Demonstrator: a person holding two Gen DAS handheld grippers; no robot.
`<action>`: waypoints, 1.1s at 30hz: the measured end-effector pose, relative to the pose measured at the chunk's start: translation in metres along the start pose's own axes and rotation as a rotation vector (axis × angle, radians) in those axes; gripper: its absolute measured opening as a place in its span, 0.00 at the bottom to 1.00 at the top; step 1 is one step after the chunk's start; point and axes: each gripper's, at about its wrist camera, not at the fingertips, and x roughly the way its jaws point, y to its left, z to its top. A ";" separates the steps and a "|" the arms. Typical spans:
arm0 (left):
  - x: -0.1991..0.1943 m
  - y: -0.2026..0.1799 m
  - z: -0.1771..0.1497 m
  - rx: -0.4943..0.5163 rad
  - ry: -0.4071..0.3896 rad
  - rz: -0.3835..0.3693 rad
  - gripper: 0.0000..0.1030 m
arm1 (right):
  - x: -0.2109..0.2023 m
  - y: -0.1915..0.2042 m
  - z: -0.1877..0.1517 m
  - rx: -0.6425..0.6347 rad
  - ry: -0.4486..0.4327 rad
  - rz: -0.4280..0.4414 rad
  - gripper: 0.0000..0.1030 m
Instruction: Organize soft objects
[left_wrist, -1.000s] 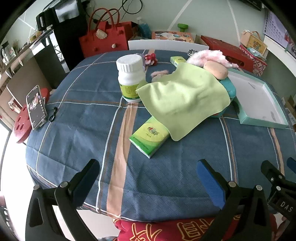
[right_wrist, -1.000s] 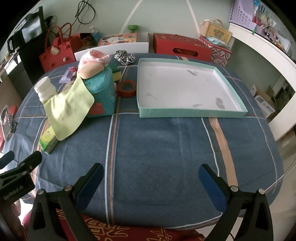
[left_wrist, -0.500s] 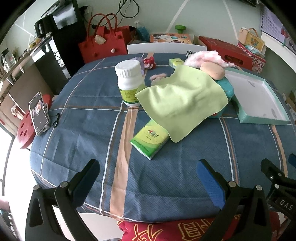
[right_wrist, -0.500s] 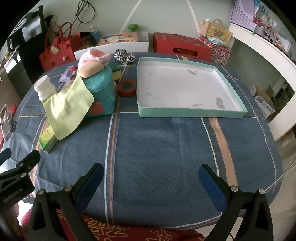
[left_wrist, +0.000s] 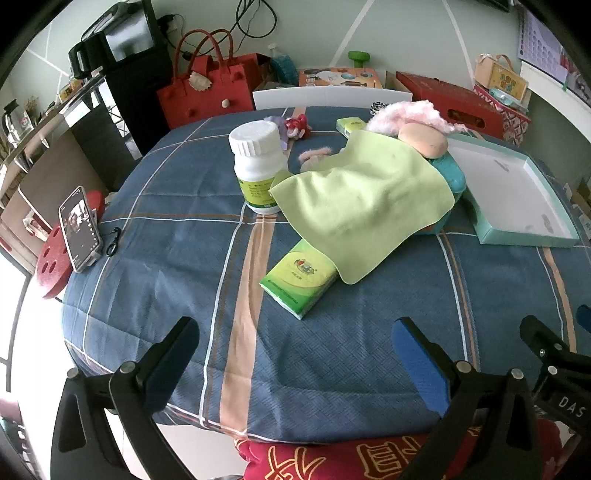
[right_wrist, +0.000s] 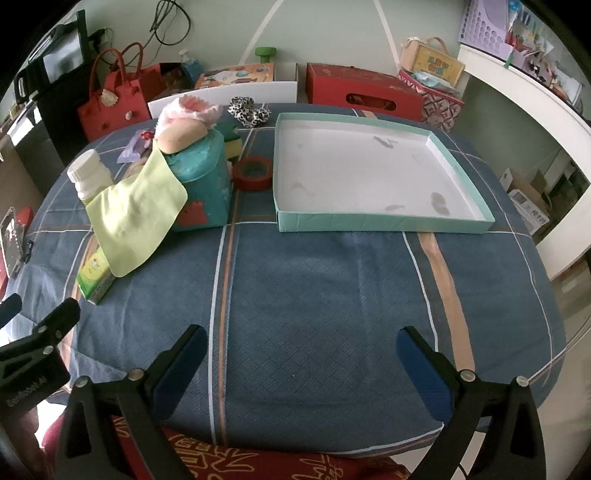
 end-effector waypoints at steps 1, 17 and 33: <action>0.000 0.000 0.000 0.000 0.001 0.000 1.00 | 0.000 0.000 0.000 0.000 0.000 0.000 1.00; 0.000 -0.001 -0.001 0.000 0.001 -0.001 1.00 | 0.000 0.000 0.000 0.000 0.002 0.000 1.00; 0.002 -0.003 -0.003 0.005 0.008 0.004 1.00 | 0.000 -0.001 0.000 0.000 0.005 -0.001 1.00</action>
